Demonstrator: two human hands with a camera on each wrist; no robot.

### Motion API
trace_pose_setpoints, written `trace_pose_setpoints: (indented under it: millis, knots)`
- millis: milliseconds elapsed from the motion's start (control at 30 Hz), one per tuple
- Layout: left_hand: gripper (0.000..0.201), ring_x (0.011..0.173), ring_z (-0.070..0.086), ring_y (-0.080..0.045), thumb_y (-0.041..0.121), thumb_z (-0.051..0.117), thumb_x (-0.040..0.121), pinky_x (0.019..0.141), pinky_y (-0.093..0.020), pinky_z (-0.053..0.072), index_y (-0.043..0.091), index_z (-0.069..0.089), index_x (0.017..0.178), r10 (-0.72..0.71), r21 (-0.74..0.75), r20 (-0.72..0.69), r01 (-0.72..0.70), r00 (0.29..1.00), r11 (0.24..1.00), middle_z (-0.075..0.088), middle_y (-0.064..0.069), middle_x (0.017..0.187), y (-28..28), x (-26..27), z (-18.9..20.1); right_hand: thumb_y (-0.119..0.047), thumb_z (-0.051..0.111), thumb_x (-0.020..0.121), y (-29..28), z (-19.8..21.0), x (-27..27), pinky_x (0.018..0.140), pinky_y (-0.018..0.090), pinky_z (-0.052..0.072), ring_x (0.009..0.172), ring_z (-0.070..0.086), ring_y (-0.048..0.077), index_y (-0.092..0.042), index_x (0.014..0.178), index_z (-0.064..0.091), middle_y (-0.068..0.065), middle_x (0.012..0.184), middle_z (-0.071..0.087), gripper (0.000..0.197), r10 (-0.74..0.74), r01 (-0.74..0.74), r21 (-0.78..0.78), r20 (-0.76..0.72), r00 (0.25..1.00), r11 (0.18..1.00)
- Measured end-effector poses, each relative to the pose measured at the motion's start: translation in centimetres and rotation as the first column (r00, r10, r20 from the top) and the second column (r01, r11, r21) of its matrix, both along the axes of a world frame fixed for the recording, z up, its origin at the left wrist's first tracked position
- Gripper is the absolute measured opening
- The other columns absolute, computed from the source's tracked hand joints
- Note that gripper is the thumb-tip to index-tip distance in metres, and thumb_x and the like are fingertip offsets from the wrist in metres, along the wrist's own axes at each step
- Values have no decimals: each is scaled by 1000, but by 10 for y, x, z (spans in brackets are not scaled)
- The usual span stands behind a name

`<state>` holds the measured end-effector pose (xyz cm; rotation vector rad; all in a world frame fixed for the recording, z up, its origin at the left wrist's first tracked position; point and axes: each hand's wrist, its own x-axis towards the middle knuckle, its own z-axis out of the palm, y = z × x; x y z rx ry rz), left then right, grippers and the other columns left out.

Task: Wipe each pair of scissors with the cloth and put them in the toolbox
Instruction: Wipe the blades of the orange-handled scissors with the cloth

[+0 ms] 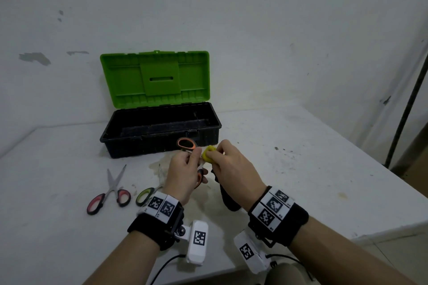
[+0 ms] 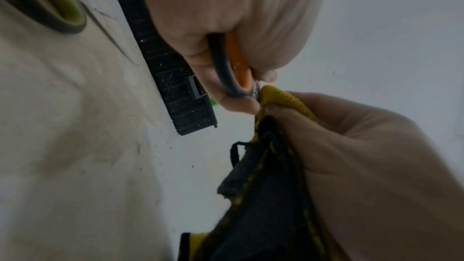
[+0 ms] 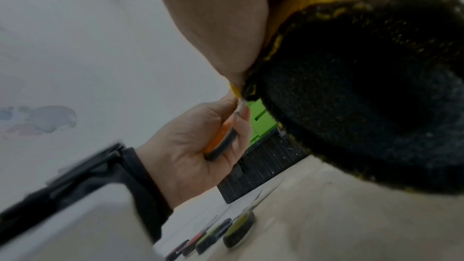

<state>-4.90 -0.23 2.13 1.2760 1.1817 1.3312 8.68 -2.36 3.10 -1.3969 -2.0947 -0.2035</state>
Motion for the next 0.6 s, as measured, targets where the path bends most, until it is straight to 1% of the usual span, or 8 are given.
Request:
trace_pose_setpoints:
  millis: [67,167,233,267,333,433,500,600]
  knots:
    - [36,51,63,-17,28,53,103,43,-30,49,1,55,78,19,-6,-10,-19,1000,1000,53,-9,71,-1,-1,-2,-11,59,92,6,3,8,51,39,47,66,41,20,-13,97,63,3,90,44,6,-32,31,-20,-45,998,999]
    - [35,49,63,-15,29,54,103,44,-30,49,7,51,76,39,-31,-12,-39,999,999,52,-8,73,-1,-1,-4,-16,53,98,18,15,27,60,39,50,65,50,22,-14,101,68,3,89,45,16,-128,122,-44,-166,978,992]
    - [34,49,63,-14,30,53,103,43,-29,49,8,52,78,50,-49,1,-50,999,998,52,-9,78,1,-2,-3,-17,53,98,19,21,36,62,39,51,65,53,23,-13,100,68,3,89,46,16,-146,147,-15,-257,955,989]
    - [33,49,63,-13,31,53,103,43,-29,49,8,52,78,49,-56,7,-49,999,997,52,-10,80,3,-2,-2,-16,54,98,16,23,36,59,39,51,64,53,23,-13,99,68,3,90,46,15,-130,140,16,-274,953,990]
    - [32,49,63,-12,31,51,103,43,-27,49,8,52,81,35,-57,9,-35,999,998,52,-12,82,5,0,0,-15,56,97,5,23,28,52,37,49,63,51,21,-14,101,65,3,91,47,11,-67,81,66,-193,979,995]
    - [31,51,62,-13,29,49,104,43,-26,49,3,57,87,-23,-24,-2,23,1000,999,57,-13,80,4,5,1,-14,62,91,-8,11,10,47,37,46,69,43,20,-16,101,62,3,91,45,10,2,-2,30,23,1000,1000]
    - [35,53,63,-14,29,48,105,43,-29,50,0,60,89,-48,1,-38,48,998,999,59,-12,76,3,7,0,-12,64,89,-7,4,7,44,36,44,69,39,18,-18,99,62,2,89,43,12,3,-4,15,60,998,1000]
    - [36,51,63,-16,30,50,104,43,-30,47,5,51,78,-27,-2,-51,27,998,1000,51,-7,69,2,3,-5,-16,61,92,3,2,14,46,39,47,65,40,20,-16,99,64,4,89,45,7,-26,25,12,17,1000,1000]
